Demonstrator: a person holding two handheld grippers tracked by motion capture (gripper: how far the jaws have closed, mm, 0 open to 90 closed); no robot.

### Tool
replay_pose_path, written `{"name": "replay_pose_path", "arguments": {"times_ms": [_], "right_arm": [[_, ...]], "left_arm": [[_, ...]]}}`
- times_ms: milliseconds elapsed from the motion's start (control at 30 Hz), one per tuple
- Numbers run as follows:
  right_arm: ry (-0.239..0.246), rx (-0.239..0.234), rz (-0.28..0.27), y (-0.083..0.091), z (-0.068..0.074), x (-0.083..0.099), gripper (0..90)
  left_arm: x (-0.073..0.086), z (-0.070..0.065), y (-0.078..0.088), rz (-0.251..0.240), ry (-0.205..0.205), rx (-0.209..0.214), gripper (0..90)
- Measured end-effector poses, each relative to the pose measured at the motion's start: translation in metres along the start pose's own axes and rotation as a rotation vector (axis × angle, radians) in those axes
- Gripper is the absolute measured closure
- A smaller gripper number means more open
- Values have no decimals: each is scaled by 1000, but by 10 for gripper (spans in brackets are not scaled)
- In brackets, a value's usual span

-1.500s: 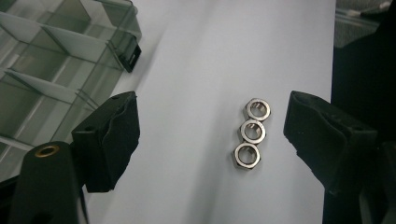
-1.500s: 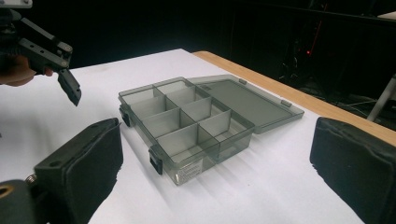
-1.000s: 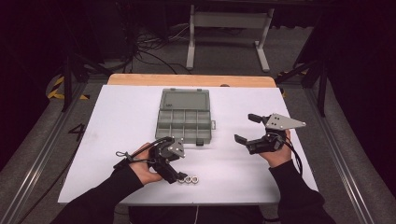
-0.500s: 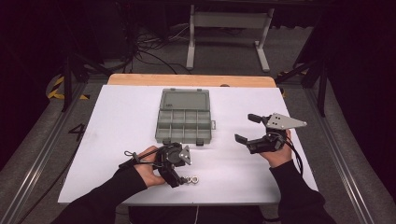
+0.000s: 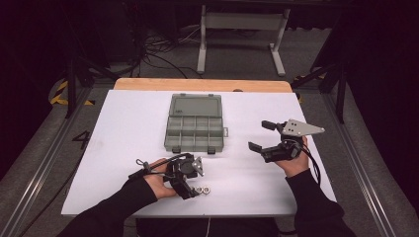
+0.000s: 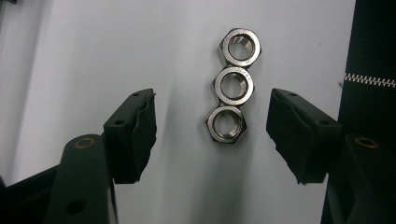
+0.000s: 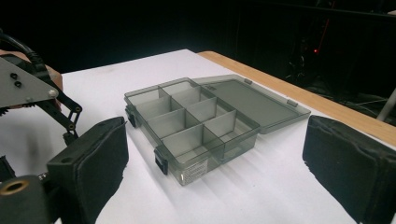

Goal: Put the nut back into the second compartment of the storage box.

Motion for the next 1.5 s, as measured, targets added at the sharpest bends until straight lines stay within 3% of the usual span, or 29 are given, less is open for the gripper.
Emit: {"name": "replay_pose_path", "arguments": {"times_ms": [233,367,433,467,600,800,1133,1433,1500], "right_arm": [[-12,-9,11,-2,-1,2,75],[-17,-17,8,-2,-2,2,76],[-22,-20,8,-2,-2,2,76],[-24,-21,9,-2,-2,2,76],[-26,-24,7,-2,-2,2,79],[-28,-26,8,-2,-2,2,80],[-28,-30,15,-3,-2,3,81],[-34,-32,32,-3,-2,5,81],[-34,-30,35,-3,-2,5,81]], "left_arm": [[3,0,-5,13,8,0,435],[3,-4,-8,37,-23,-17,535],[3,-4,-7,38,-35,-3,590],[3,-4,-7,38,-35,-3,646],[4,-4,-6,38,-26,-3,698],[3,-4,-3,29,-13,-7,700],[-4,3,21,-2,2,-7,700],[-11,21,41,-11,1,-38,700],[-12,28,46,-19,16,-46,700]]}}
Point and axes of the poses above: each handheld gripper's, and its own axes: y roughly backward along the jaws, x roughly out of its underside, z roughly to its left, the point moved 3 cm from there along -y, roughly forward along the jaws, and after that the axes turned 7 degrees about -z, right-handed, at the moved point
